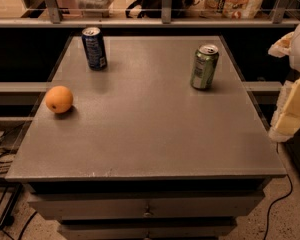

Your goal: Pick pepsi can

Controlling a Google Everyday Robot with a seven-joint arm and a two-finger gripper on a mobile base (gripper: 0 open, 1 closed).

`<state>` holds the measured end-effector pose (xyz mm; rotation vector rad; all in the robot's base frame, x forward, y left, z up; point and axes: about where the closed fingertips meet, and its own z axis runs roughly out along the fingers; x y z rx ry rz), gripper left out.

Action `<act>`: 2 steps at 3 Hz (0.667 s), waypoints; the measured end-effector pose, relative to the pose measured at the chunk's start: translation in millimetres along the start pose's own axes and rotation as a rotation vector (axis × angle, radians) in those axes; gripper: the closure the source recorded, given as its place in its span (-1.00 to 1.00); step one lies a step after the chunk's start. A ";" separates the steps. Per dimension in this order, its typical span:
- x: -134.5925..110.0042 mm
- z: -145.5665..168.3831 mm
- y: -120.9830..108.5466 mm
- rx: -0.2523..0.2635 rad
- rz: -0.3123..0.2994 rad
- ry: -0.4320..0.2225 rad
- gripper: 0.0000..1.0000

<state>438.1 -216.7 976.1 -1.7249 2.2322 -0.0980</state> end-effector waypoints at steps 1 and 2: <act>0.0 0.0 0.0 0.000 0.000 0.000 -1.00; -1.5 -1.1 -0.4 0.006 -0.002 -0.018 -1.00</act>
Offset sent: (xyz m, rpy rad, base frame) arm 0.0008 0.0017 -0.0013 0.0443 -0.0079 0.0166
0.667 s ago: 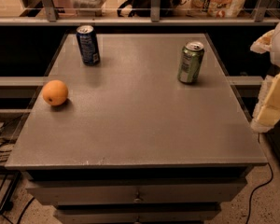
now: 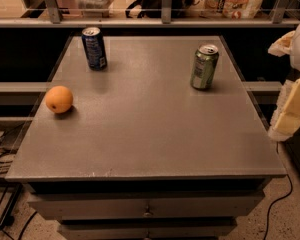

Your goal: Pick pepsi can

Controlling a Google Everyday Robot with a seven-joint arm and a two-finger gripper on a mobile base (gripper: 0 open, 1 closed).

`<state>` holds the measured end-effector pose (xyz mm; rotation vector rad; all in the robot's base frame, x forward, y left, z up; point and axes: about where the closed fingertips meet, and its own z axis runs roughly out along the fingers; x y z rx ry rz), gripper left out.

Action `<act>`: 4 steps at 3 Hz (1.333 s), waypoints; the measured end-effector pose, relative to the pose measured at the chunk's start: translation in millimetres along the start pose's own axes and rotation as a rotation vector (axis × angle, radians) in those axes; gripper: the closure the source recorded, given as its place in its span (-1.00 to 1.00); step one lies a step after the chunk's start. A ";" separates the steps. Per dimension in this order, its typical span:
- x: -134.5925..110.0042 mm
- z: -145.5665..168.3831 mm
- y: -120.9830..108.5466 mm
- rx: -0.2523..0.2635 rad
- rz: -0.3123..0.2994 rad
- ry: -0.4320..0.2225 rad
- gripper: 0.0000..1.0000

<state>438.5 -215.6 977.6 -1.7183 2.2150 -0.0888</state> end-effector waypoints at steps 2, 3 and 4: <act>-23.5 7.9 -19.7 0.050 0.008 -0.201 -1.00; -43.2 15.0 -36.9 0.079 0.011 -0.295 -1.00; -73.9 26.7 -54.2 0.089 -0.015 -0.356 -1.00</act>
Offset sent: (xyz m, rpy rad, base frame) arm 0.0504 0.0312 0.0018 0.2911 -0.1578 0.0514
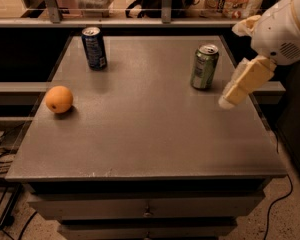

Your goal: Pick pepsi can

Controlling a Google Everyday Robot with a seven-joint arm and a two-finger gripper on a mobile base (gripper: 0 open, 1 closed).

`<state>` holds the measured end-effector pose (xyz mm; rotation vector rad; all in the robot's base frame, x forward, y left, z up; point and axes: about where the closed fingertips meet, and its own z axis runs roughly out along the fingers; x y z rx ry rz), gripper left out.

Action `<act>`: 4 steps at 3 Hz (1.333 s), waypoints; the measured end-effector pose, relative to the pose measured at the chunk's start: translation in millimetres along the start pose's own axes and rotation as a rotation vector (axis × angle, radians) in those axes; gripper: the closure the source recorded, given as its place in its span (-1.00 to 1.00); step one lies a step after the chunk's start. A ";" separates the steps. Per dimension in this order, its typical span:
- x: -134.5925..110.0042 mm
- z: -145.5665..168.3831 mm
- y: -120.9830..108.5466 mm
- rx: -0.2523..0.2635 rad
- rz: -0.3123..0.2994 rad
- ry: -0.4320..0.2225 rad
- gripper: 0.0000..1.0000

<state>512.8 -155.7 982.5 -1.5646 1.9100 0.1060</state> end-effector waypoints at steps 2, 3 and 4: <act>-30.8 21.5 -6.2 -0.051 -0.035 -0.031 -1.00; -40.4 32.2 -10.9 -0.035 -0.012 -0.067 -1.00; -66.1 57.0 -21.8 -0.020 0.021 -0.162 -1.00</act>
Offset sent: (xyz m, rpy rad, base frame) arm 0.0150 0.0272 0.0007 0.0149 0.0156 0.0505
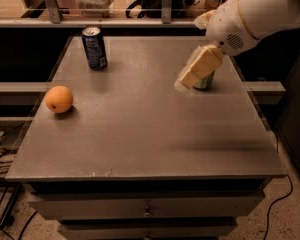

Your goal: Pick pepsi can

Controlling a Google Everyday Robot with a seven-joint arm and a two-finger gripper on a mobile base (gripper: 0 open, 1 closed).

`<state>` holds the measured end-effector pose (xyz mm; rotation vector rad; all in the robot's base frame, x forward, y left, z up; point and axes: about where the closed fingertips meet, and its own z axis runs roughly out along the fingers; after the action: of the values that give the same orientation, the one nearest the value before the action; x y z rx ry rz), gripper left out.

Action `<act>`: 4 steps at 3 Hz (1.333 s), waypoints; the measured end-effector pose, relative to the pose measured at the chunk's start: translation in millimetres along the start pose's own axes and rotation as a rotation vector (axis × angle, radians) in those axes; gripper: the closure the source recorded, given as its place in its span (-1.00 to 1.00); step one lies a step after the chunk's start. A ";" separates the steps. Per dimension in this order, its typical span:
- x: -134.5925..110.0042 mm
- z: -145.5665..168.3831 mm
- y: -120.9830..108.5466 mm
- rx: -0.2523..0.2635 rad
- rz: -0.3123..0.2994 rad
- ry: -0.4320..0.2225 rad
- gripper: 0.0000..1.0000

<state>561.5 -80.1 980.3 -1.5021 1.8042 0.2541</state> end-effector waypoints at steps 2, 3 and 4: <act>-38.7 70.7 -29.4 -0.009 0.060 -0.142 -1.00; -64.5 119.9 -44.2 -0.054 0.057 -0.188 -1.00; -64.5 120.0 -44.2 -0.054 0.057 -0.188 -1.00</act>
Offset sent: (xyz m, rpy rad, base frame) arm 0.0986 0.0958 -0.0282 0.2306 0.0141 0.0153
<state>653.2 26.5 953.2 -1.4152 1.7031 0.4608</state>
